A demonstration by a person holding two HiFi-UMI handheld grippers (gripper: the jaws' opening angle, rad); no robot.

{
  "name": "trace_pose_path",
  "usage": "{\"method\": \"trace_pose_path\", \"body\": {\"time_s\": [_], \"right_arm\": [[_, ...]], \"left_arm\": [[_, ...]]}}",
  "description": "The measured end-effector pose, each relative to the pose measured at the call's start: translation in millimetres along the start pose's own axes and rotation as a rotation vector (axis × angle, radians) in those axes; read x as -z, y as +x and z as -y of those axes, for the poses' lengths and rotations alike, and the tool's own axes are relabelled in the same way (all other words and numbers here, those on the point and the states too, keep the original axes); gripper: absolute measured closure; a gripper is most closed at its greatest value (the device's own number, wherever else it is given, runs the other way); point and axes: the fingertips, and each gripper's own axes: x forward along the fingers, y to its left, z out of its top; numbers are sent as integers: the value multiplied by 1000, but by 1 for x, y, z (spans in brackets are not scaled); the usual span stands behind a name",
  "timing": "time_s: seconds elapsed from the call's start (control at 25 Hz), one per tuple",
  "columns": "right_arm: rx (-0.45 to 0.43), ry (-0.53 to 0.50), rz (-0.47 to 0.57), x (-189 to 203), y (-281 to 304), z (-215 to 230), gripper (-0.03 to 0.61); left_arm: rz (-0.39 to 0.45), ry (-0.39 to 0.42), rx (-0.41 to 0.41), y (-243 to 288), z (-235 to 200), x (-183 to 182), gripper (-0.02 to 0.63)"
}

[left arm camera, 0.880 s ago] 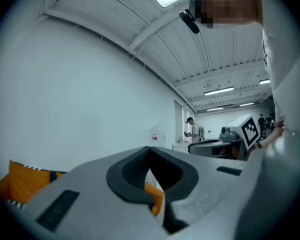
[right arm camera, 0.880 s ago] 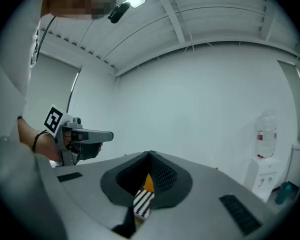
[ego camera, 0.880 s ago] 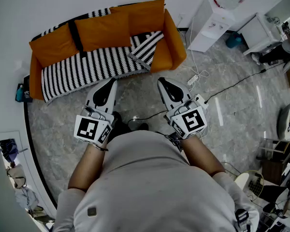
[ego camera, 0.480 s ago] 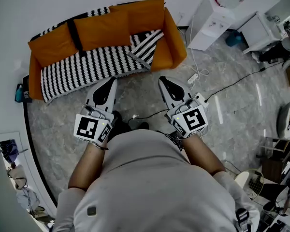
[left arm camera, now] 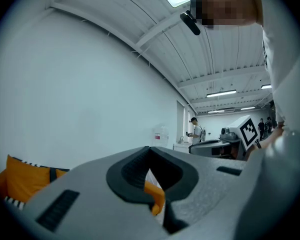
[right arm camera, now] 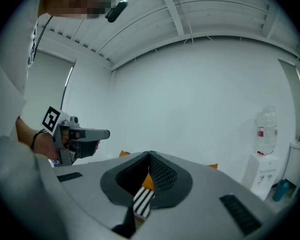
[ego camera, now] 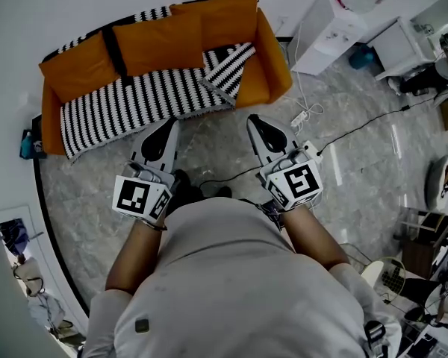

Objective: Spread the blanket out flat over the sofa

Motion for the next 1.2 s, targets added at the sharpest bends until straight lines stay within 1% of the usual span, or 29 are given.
{"method": "trace_pose_path", "body": {"time_s": [0.12,0.24,0.44,0.68,0.88,1.2], "right_arm": [[3,1,-10,3,23,-5,552],[16,12,-21,4,53,-11,552],[46,20,-36,2,100,-24,552],[87,38,-57,2,134,-37,552],[91,40,-71,3,150,-41,552],[77,42,-81,7,168,-22,551]], "left_arm": [[-6,-4,11,-1,-21,3,604],[-16,-9,22,-2,-52,4,604],[-22,2,49,-6,-106,-5,604],[-25,-12,64,-13,-155,-7,604],[-28,-28,65,-13,-177,-6,604],[-29,-33,58,7,-189,-4,604]]}}
